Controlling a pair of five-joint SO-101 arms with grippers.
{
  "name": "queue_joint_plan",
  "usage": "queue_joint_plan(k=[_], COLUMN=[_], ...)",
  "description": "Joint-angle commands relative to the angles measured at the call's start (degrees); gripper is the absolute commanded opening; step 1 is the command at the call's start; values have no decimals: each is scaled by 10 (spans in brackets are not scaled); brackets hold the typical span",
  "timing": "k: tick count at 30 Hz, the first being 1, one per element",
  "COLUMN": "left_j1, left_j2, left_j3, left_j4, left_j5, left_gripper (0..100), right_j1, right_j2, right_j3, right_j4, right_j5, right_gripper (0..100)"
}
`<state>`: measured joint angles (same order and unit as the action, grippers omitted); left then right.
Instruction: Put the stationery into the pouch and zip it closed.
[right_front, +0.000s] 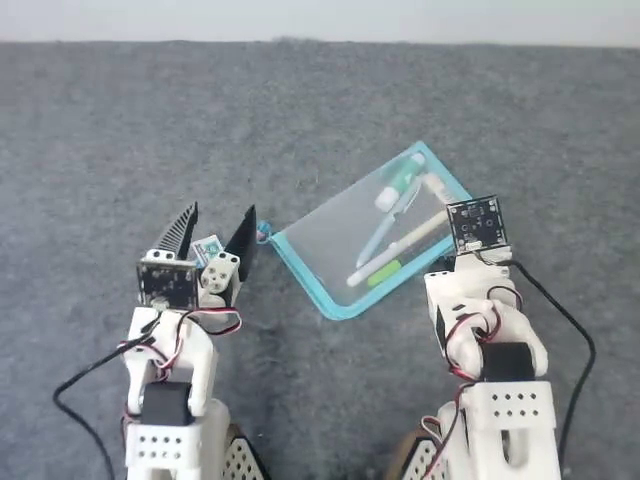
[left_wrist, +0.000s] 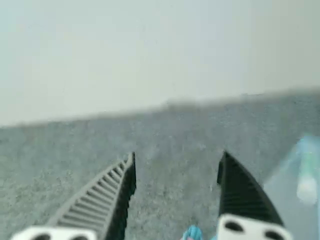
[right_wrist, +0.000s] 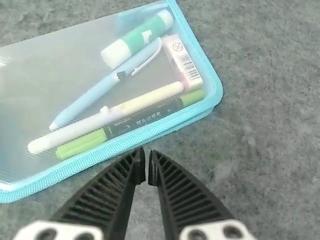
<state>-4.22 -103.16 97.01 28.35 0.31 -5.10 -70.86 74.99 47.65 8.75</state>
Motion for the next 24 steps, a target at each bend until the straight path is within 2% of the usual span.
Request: queue_joint_plan(k=[1,7,11,16,24], left_j1=[-4,-4,-4,0,-1], left_j2=[-11,-11,-11,-11,-11], left_j3=[-5,-5,-5,-5,-5], left_j4=[-20,-19,-18,19,25], left_j5=[-4,-4,-4,-2,-2], left_gripper=[254,254,254,254,254], right_j1=[6,7,5,7,4], right_j2=[-15,-65,-179,-340,-298], right_j3=[-3,10,65,162,217], right_j4=[-8,3,3,-28,-147], right_j5=[-7,-19,-25,-20,69], right_gripper=[8,8,8,9,8])
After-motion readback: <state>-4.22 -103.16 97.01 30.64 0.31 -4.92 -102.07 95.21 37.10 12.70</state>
